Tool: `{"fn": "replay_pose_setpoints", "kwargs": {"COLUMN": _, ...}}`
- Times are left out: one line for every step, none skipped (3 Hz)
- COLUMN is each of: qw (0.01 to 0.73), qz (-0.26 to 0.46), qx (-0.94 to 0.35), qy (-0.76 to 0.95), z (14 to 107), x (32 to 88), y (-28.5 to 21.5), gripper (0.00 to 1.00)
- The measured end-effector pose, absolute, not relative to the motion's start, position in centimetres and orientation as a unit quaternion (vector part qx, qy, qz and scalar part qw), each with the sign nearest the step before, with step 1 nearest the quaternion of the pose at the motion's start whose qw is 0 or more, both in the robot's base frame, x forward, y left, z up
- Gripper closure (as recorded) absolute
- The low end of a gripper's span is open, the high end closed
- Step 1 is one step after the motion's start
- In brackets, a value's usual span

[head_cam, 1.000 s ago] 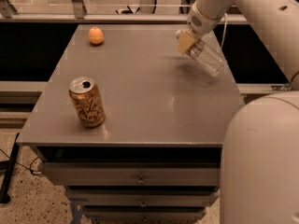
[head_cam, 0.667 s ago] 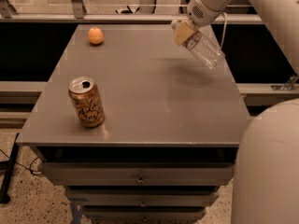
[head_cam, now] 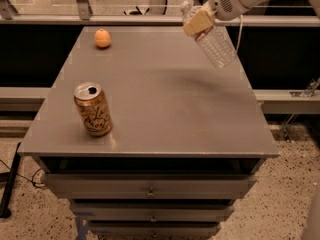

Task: Place water bottle upright

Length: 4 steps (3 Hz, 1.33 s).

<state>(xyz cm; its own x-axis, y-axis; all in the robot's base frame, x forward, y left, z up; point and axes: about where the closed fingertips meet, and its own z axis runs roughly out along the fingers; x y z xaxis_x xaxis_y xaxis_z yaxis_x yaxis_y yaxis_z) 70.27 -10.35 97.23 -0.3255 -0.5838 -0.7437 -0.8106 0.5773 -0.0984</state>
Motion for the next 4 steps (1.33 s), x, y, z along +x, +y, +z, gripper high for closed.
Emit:
{"fn": "replay_pose_setpoints", "kwargs": {"qw": 0.456, "qz": 0.222, "qx": -0.434, "qy": 0.744, "z": 98.3, "x": 68.5, "y": -10.4, "gripper": 1.0}}
{"fn": "replay_pose_setpoints", "kwargs": {"qw": 0.524, "qz": 0.29, "qx": -0.416, "qy": 0.684, "z": 98.6, "x": 66.9, "y": -11.3, "gripper": 1.0}}
{"fn": "replay_pose_setpoints", "kwargs": {"qw": 0.582, "qz": 0.339, "qx": -0.415, "qy": 0.612, "z": 99.4, "x": 65.0, "y": -11.1, "gripper": 1.0}}
{"fn": "replay_pose_setpoints", "kwargs": {"qw": 0.626, "qz": 0.357, "qx": -0.432, "qy": 0.542, "z": 99.8, "x": 63.3, "y": -10.9, "gripper": 1.0}}
